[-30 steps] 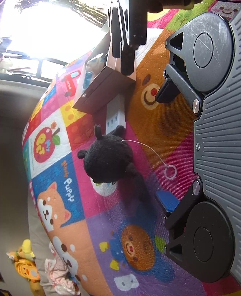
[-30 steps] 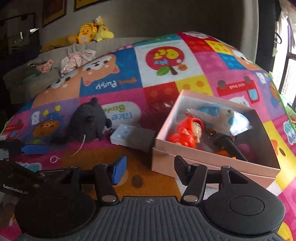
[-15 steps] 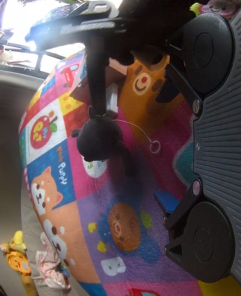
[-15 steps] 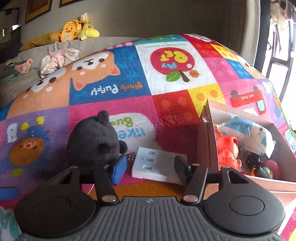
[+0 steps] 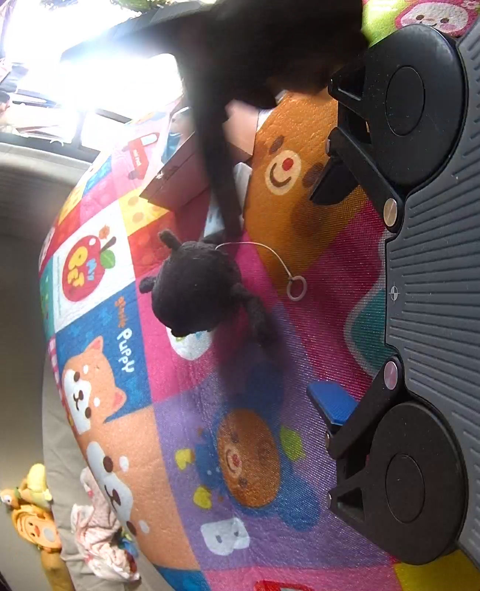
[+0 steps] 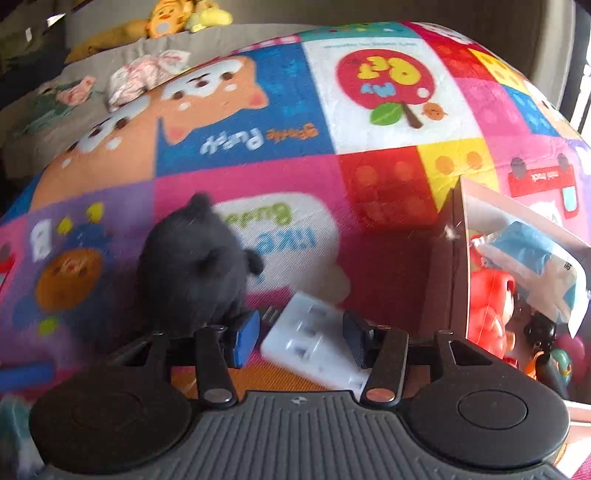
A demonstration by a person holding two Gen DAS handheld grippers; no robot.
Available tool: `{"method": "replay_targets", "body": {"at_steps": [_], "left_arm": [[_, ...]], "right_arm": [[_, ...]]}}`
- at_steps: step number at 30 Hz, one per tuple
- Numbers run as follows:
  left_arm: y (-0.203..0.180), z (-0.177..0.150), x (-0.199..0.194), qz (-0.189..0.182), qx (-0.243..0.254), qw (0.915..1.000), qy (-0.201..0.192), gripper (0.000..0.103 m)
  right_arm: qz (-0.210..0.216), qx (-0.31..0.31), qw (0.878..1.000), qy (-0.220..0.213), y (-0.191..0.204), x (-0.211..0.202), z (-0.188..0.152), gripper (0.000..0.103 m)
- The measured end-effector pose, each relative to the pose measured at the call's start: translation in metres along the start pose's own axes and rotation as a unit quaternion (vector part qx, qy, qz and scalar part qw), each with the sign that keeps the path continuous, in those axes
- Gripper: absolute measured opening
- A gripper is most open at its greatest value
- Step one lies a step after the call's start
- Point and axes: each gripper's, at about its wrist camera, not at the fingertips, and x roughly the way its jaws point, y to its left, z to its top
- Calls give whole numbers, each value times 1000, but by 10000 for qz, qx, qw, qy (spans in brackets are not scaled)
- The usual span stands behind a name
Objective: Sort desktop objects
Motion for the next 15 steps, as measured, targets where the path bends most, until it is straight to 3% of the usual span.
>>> {"method": "replay_targets", "body": {"at_steps": [2,4,5,9,11,15], "left_arm": [[0,0,0,13,6,10000,3,103],[-2,-1,0,59,22,10000,7,103],[-2,-1,0,82,36,10000,13,103],[-11,3,-1,49,205,9997,-95,103],[-26,10,-3,-207,384,9986,-289,103],[-71,25,15,-665,1022,9917,-410,103]], "right_arm": [[177,-275,9995,54,6,-20,-20,54],[522,-197,9976,398,0,-33,-41,53],[511,-196,9980,322,-5,-44,-54,53],[71,-613,9977,-271,-15,-81,-85,58],[24,-385,9984,-404,-28,-91,-90,71],[-352,504,9965,-574,-69,-99,-99,80]]}}
